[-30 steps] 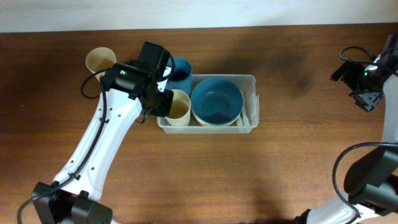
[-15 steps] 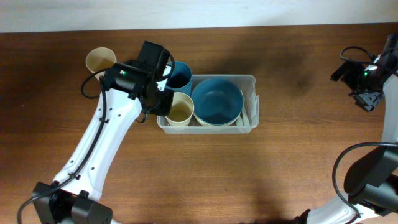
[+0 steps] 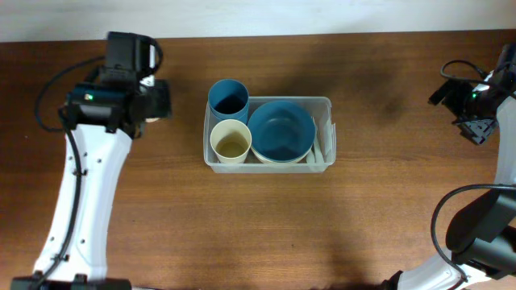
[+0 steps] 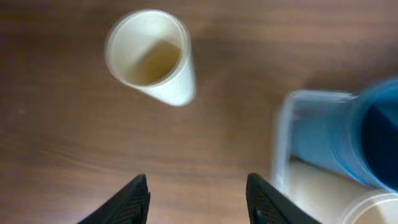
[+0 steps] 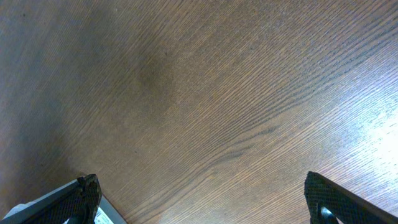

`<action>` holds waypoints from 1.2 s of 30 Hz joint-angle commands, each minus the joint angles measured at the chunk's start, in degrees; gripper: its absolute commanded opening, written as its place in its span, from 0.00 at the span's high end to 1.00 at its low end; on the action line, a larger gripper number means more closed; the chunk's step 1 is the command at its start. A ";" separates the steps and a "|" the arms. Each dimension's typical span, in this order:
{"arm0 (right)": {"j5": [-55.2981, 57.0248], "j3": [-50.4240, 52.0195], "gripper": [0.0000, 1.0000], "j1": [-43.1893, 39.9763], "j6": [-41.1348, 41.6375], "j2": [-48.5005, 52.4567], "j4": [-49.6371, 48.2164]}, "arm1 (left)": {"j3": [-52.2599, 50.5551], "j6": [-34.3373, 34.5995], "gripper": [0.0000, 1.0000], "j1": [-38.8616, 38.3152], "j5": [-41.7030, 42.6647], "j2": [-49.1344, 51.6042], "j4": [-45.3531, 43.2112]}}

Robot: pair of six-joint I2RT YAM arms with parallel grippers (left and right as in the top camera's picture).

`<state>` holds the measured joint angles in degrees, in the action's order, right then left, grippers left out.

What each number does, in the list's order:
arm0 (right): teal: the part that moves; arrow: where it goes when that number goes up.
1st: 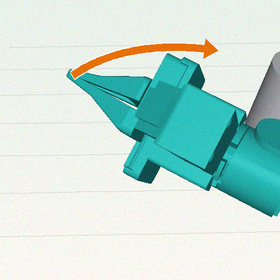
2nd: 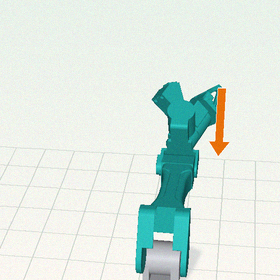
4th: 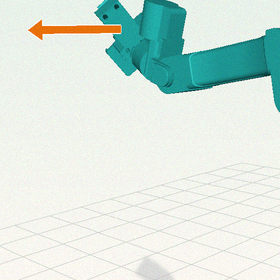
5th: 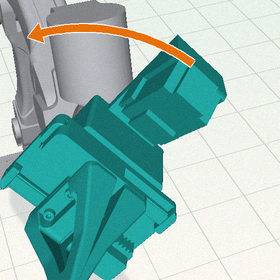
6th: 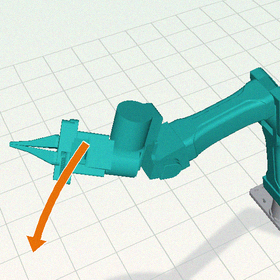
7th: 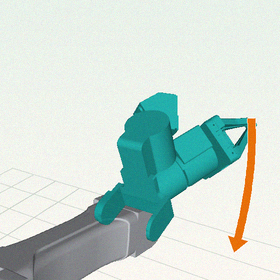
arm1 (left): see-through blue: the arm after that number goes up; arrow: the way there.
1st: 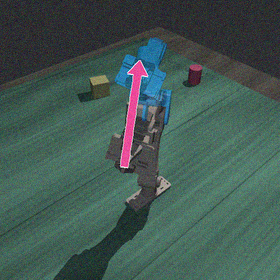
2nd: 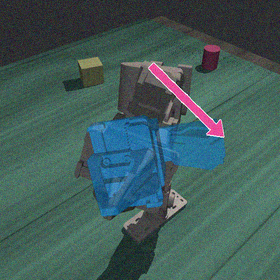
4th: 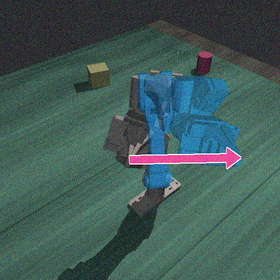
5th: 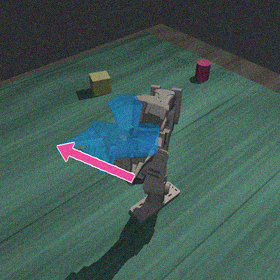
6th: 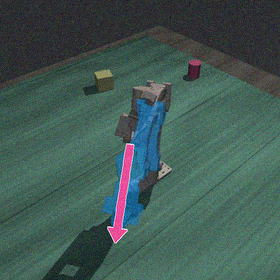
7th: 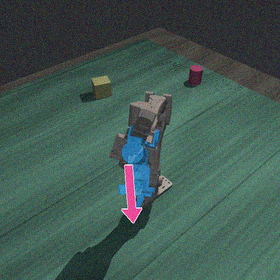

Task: Pack container
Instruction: 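Release and move the left gripper left to the remaining cream cup, then grasp the second cream cup rim with the left gripper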

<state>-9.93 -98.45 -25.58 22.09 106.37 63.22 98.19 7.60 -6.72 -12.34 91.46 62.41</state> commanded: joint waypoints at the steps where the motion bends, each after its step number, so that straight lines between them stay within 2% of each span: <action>1: 0.55 -0.20 0.01 -0.31 -0.15 0.09 0.04 | 0.52 0.48 0.48 2.80 -3.13 3.30 -1.81; 4: 0.52 -0.20 0.01 -0.31 -0.15 0.09 0.04 | 0.52 0.72 0.45 5.62 -1.11 5.29 -3.65; 11: 0.52 -0.20 0.01 -0.31 -0.15 0.09 0.04 | 0.52 2.25 0.43 14.60 18.34 8.39 -9.03; 15: 0.52 -0.20 0.01 -0.31 -0.15 0.09 0.04 | 0.52 3.52 0.44 18.75 22.67 9.46 -11.41; 36: 0.55 -0.20 0.01 -0.31 -0.15 0.09 0.02 | 0.55 3.45 0.45 20.76 22.40 19.06 -16.02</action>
<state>-9.93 -98.45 -25.58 22.04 106.37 63.24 98.17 10.57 13.96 10.09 109.65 47.09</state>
